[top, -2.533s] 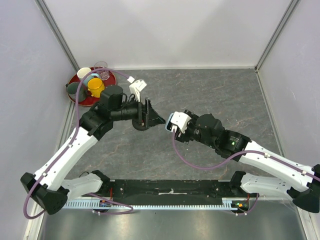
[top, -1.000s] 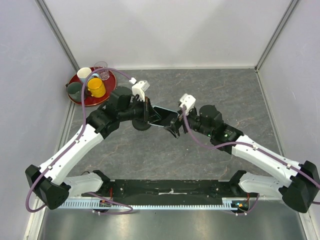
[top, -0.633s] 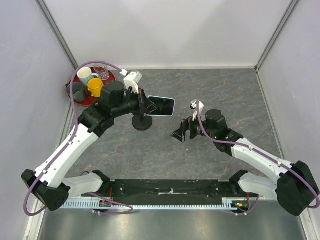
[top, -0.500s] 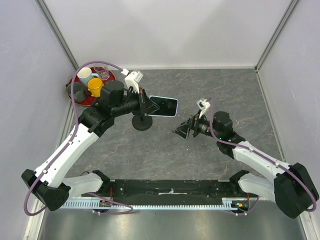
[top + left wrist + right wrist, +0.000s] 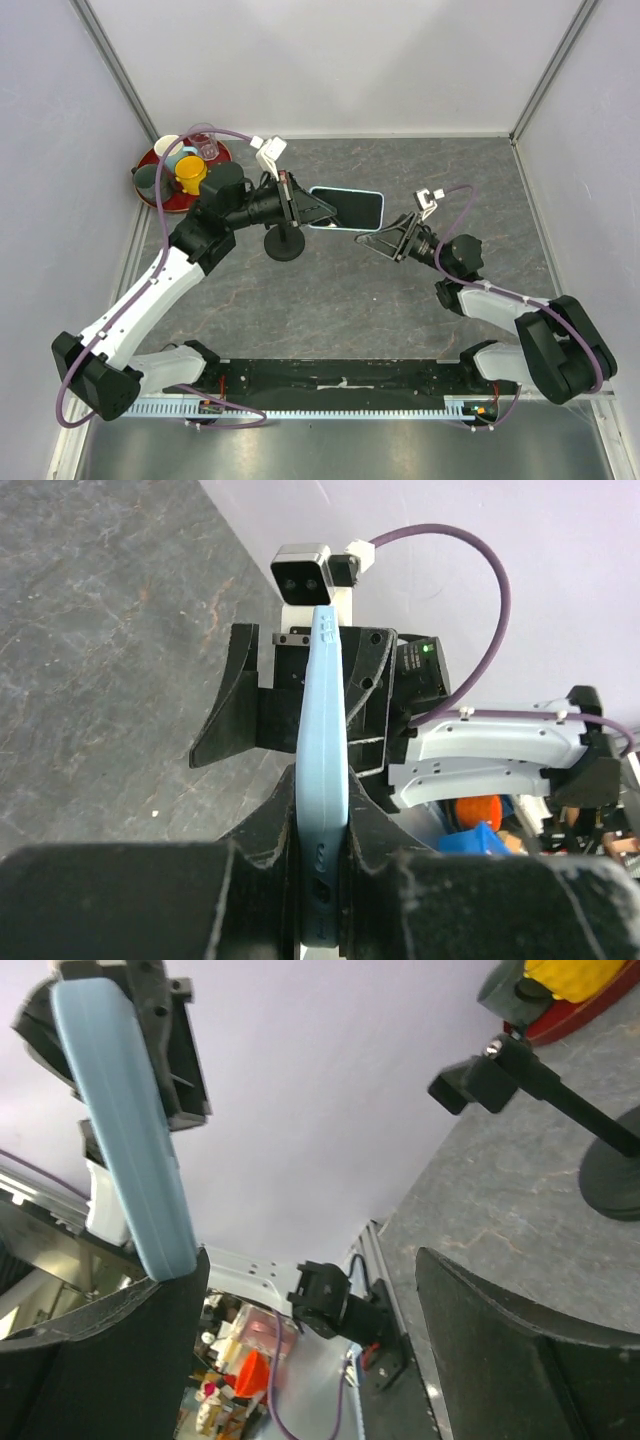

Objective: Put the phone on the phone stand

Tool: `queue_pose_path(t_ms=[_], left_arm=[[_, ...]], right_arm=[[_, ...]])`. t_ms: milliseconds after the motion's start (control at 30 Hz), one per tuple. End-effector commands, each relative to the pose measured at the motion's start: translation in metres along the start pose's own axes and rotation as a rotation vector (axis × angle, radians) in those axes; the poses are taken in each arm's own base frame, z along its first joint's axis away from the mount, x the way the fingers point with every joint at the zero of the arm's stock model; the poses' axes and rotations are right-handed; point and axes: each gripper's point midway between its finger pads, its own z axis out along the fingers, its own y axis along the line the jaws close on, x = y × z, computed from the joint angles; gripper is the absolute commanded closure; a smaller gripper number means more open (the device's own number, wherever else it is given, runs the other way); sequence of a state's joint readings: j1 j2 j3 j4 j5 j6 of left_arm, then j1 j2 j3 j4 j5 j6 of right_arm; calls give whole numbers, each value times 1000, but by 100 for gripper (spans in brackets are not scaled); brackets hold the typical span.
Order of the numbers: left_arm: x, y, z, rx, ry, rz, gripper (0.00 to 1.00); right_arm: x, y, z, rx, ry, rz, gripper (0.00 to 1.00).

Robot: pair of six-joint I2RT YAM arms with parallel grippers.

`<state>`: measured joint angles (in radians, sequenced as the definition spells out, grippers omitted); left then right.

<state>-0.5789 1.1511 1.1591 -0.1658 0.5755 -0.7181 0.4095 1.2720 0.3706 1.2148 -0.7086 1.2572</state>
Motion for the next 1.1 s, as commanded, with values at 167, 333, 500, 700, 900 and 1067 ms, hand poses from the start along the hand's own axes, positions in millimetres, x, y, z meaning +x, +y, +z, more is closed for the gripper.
queue_pose_path(t_ms=[167,333,500,700,900,1067], left_arm=[[-19,-39,-5,177,-87,-9,98],[-31,-48,-9,192,-136,6,98],[-23,-42,-4,225,-143,-55,98],[-30,-43,-9,212,-218,-29,98],[-22,-23,-11,112,-215,50,73],[0,-1,-35,-72,-100,173,30]], right_arm=[[-39,152,-8,-523,-125,-342,16],[-43,150,-11,-495,-170,-340,12],[-69,167,-5,-524,-287,-316,24],[-75,179,8,-564,-282,-321,75],[-69,173,23,-569,-187,-377,100],[-56,126,53,-446,25,-560,100]])
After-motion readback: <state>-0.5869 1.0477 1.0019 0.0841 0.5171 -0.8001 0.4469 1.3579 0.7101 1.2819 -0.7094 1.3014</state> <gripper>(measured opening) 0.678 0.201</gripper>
